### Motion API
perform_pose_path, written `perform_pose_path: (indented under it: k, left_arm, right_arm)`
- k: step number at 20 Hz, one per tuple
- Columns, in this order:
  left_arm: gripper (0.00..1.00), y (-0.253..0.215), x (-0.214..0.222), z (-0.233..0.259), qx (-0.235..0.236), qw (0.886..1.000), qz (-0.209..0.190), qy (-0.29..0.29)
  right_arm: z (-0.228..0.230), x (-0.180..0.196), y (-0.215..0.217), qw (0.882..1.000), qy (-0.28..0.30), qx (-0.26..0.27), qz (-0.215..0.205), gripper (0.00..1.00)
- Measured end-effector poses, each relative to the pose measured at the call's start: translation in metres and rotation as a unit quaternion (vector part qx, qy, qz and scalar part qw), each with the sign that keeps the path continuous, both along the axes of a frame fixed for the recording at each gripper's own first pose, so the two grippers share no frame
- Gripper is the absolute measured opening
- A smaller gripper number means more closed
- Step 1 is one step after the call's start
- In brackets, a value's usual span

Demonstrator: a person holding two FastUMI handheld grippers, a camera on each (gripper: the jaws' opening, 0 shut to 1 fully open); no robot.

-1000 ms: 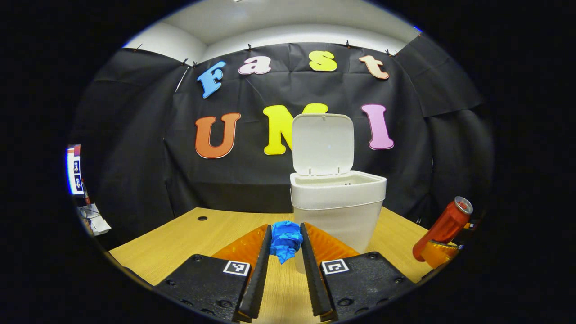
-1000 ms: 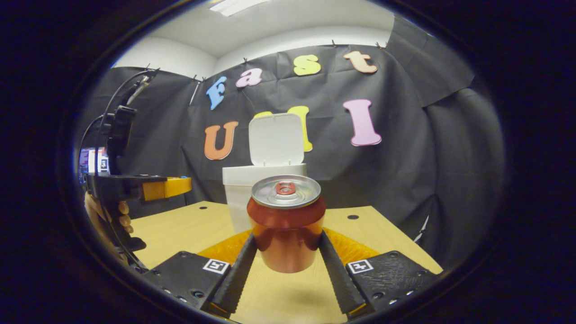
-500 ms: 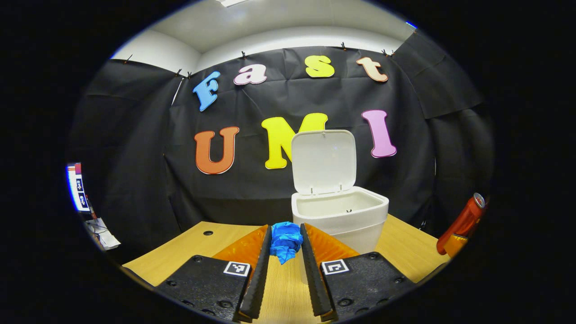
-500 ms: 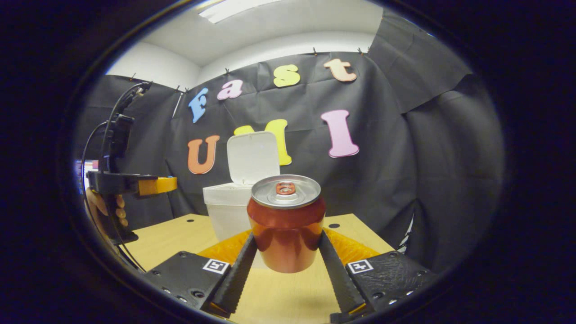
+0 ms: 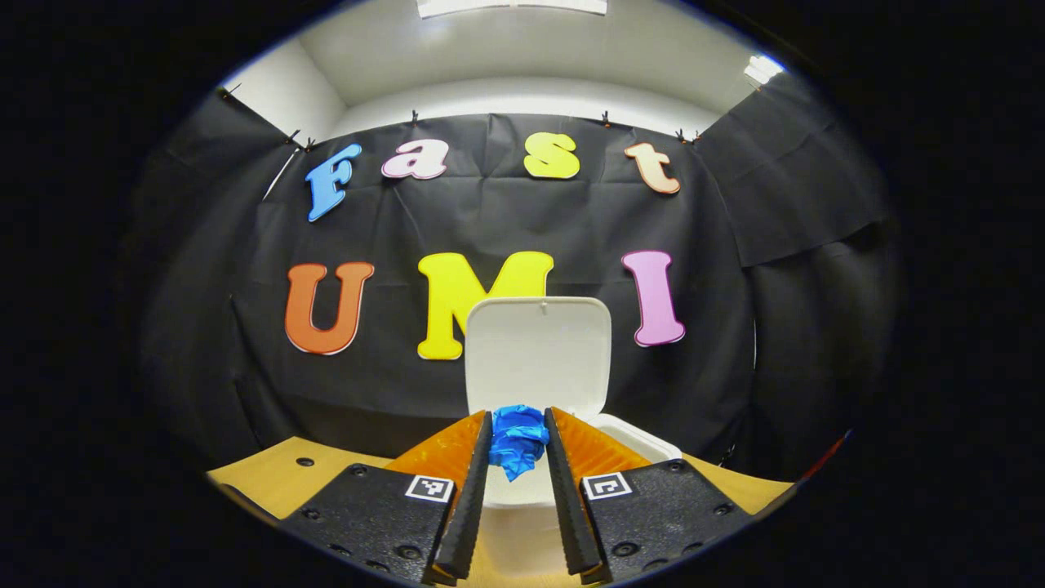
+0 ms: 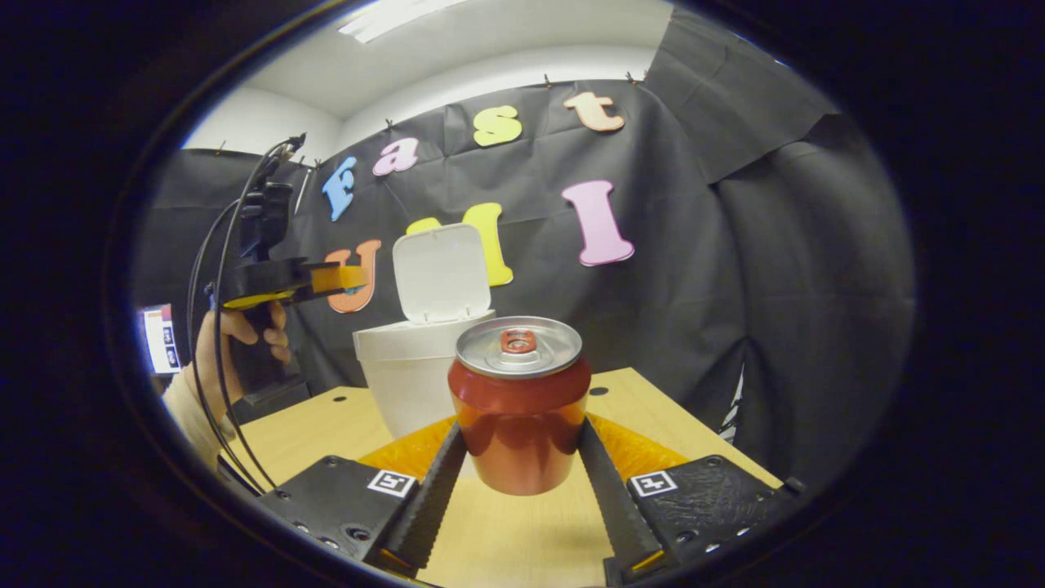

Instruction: Press the lid of the desktop garbage bin to open it, pick up the crumpled paper on the desktop and throw it into the bin, then pick up the pop can on the desktop and drop it into the bin, and finally close the garbage bin lid.

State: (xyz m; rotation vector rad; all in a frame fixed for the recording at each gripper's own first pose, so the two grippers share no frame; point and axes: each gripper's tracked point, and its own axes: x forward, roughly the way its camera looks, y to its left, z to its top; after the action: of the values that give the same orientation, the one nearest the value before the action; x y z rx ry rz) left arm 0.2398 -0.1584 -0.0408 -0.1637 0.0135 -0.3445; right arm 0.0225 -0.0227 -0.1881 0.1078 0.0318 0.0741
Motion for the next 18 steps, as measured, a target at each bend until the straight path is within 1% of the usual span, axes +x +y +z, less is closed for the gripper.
perform_pose_path:
  k: [1,3,4,5,6,8,9,10,12,14,16,18]
  left_arm:
    - [0.42,-0.010,0.006,0.006,0.011,1.000,-0.011,-0.012]
    - [0.42,-0.028,0.017,0.006,0.033,0.999,-0.022,-0.015]
    - [0.42,-0.034,0.023,0.004,0.040,0.999,-0.020,-0.011]
    - [0.46,-0.039,0.031,0.002,0.044,0.999,-0.014,-0.003]
    - [0.43,-0.044,0.036,0.000,0.045,0.999,-0.011,0.003]
    - [0.43,-0.051,0.050,-0.003,0.040,0.999,-0.002,0.014]
    - [0.39,-0.054,0.056,-0.009,0.039,0.999,0.001,0.026]
    - [0.43,-0.055,0.061,-0.018,0.041,0.998,0.007,0.045]
    - [0.44,-0.058,0.067,-0.038,0.036,0.996,0.011,0.081]
    - [0.45,-0.056,0.072,-0.050,0.042,0.994,0.018,0.103]
    - [0.45,-0.055,0.073,-0.060,0.040,0.992,0.020,0.117]
    - [0.45,-0.061,0.072,-0.061,0.034,0.992,0.008,0.121]
  right_arm:
    - [-0.002,0.001,0.002,1.000,-0.001,0.000,0.004,0.80]
    - [-0.008,0.001,0.005,1.000,0.000,-0.005,0.009,0.80]
    - [-0.012,0.002,0.004,1.000,0.003,-0.009,0.009,0.80]
    - [-0.013,0.003,0.002,1.000,0.004,-0.013,0.007,0.80]
    - [-0.014,0.004,-0.003,1.000,0.005,-0.014,0.002,0.80]
    - [-0.013,0.003,-0.008,1.000,0.004,-0.010,-0.006,0.80]
    - [-0.013,0.003,-0.010,1.000,0.003,-0.007,-0.008,0.80]
    - [-0.014,0.004,-0.014,1.000,0.003,-0.005,-0.010,0.80]
    - [-0.015,0.005,-0.022,1.000,0.004,-0.007,-0.015,0.80]
    - [-0.012,0.005,-0.028,1.000,-0.003,-0.008,-0.022,0.80]
    - [-0.015,0.008,-0.034,0.999,-0.001,-0.008,-0.031,0.80]
    - [-0.019,0.009,-0.034,0.999,0.006,-0.008,-0.031,0.80]
